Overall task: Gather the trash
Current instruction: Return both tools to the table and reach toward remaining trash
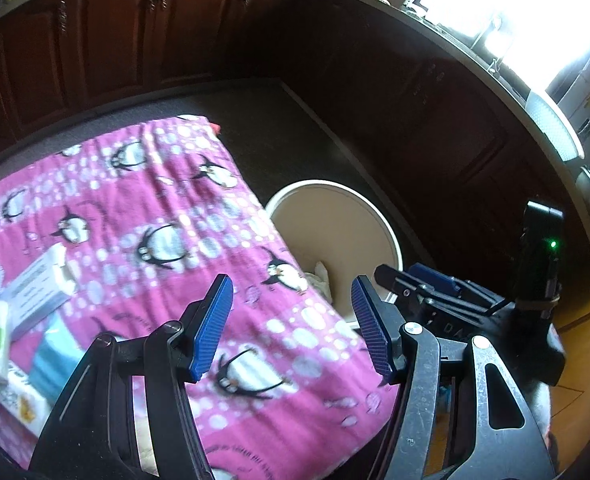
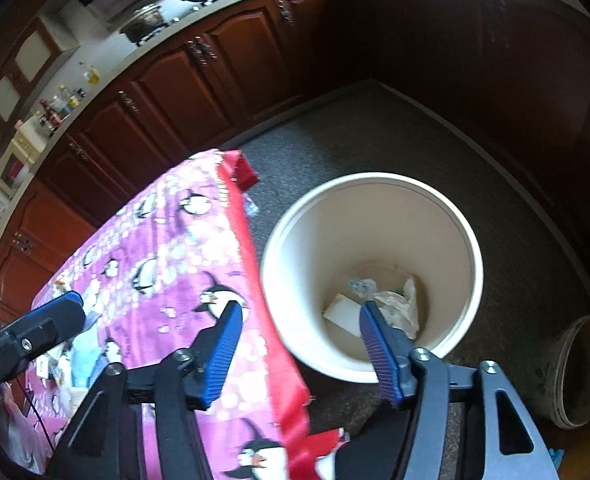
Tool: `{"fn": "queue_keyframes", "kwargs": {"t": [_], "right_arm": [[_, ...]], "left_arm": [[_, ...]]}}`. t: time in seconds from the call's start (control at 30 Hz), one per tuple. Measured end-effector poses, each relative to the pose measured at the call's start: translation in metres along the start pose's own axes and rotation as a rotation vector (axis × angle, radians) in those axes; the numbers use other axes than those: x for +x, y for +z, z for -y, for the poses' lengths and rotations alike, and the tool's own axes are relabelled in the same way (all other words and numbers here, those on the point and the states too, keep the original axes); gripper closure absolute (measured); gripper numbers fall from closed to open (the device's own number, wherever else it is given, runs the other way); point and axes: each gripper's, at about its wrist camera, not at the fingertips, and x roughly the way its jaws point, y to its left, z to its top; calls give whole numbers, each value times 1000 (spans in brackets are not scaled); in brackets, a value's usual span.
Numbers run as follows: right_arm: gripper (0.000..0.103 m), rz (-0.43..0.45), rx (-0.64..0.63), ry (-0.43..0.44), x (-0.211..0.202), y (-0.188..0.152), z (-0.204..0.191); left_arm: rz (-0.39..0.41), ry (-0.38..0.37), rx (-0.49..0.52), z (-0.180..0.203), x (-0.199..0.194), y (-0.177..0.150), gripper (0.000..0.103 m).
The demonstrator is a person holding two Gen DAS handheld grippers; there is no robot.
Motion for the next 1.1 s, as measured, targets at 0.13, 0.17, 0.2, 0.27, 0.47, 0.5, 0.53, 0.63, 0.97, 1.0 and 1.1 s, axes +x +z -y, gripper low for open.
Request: {"fn": "queue_keyframes", "kwargs": {"t": [0.13,0.17,0.2,0.27,0.47,0.5,0.53,0.63,0.97,1.0,1.1], "right_arm": [[43,4,-36,38,-5,-1,-23],[43,2,-43,49,-5,-2,-28],[43,-2,-51,62,-4,-3,-35],[43,-16,-68,88,-3,-6,-47],[43,-66,-149,148,6,-21,-87],[41,-73,-162,156,6,-23,-93],[39,-81,-177,163,8,-26,-99],[38,-108,-215,178,12,-34,-114],[37,-236,-289,343,26,-67,-162],[36,-245,-297,350,28,-70,-166],[35,-281,-333,363,36,-81,-180]], "left_arm": [[5,20,-25,-16,-18,-12,43],[6,26,-31,-21,-23,-15,43],[6,32,-38,-26,-27,-18,43],[8,45,-53,-38,-37,-24,43],[7,99,-114,-88,-70,-39,43],[7,110,-126,-96,-75,-42,43],[6,126,-141,-108,-81,-46,43],[2,164,-180,-137,-90,-57,43],[-24,226,-291,-213,-104,-83,42],[-27,229,-296,-216,-103,-82,42],[-28,251,-312,-228,-99,-78,42]]}}
